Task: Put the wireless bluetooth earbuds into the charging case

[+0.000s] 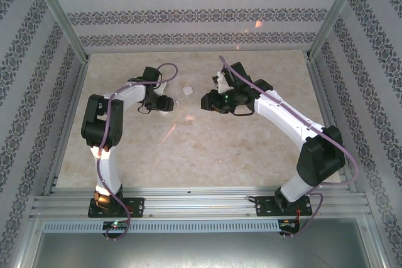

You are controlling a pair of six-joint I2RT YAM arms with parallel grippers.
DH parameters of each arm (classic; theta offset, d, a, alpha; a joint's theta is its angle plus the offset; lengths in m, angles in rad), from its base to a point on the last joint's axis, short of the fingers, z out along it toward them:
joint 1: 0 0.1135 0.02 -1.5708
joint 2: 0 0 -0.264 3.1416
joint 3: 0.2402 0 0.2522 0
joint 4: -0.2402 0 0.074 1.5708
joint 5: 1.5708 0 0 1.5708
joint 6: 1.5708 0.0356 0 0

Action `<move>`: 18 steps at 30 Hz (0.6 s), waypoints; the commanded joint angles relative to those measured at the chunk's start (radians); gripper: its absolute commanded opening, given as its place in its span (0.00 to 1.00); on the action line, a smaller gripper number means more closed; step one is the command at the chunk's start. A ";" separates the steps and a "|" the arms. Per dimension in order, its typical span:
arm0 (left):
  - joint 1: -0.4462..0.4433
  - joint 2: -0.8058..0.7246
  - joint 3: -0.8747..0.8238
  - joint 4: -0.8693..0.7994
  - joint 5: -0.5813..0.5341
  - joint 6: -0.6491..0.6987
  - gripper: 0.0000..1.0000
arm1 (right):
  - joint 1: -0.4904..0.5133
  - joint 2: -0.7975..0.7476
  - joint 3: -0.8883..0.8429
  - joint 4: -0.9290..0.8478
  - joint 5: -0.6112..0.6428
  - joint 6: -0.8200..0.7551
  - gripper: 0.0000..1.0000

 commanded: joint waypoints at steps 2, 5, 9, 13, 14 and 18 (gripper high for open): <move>-0.053 0.033 -0.015 -0.086 -0.025 0.045 0.57 | -0.001 -0.020 -0.011 -0.002 0.016 0.017 0.37; -0.071 0.027 -0.019 -0.100 -0.035 0.055 0.56 | -0.005 -0.029 -0.030 0.009 0.011 0.030 0.37; -0.084 -0.006 -0.048 -0.085 -0.035 0.057 0.53 | -0.016 -0.040 -0.057 0.024 0.003 0.043 0.37; -0.100 -0.061 -0.096 -0.045 0.003 0.104 0.52 | -0.042 -0.045 -0.084 0.041 -0.024 0.055 0.37; -0.105 -0.079 -0.113 -0.031 0.019 0.126 0.51 | -0.053 -0.046 -0.093 0.050 -0.039 0.063 0.38; -0.123 -0.161 -0.177 0.024 0.080 0.206 0.49 | -0.105 -0.042 -0.122 0.073 -0.098 0.077 0.38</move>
